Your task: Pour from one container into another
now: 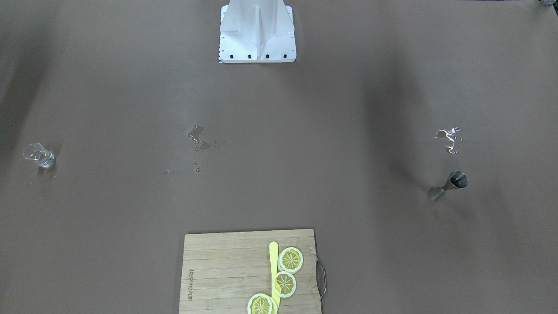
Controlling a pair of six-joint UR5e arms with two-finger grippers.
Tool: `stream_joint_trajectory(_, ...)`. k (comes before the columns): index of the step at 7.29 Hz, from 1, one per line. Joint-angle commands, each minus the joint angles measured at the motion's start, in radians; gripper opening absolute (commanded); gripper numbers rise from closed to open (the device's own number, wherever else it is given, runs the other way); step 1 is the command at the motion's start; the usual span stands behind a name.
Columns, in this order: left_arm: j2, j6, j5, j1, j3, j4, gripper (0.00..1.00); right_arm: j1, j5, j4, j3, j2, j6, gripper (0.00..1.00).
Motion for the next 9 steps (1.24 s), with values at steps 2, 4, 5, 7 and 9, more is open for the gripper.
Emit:
stream_joint_trajectory(2,-0.036,-0.162,-0.034,-0.023,0.087,-0.006,0.98,0.000,0.000,0.000,-0.001,0.000,-0.001,1.00)
stream_joint_trajectory(4,-0.033,-0.185,-0.023,-0.019,0.093,-0.078,0.98,0.000,0.000,0.000,0.000,0.000,-0.002,1.00)
stream_joint_trajectory(5,-0.031,-0.210,-0.021,-0.016,0.078,-0.083,0.98,0.000,0.000,0.000,0.000,0.000,-0.004,1.00)
stream_joint_trajectory(7,-0.021,-0.296,0.027,0.033,0.073,-0.162,0.98,0.000,-0.002,0.000,0.000,0.000,-0.004,1.00)
stream_joint_trajectory(9,-0.004,-0.367,0.032,0.093,0.073,-0.239,0.98,0.000,-0.003,0.002,-0.001,0.001,-0.004,1.00)
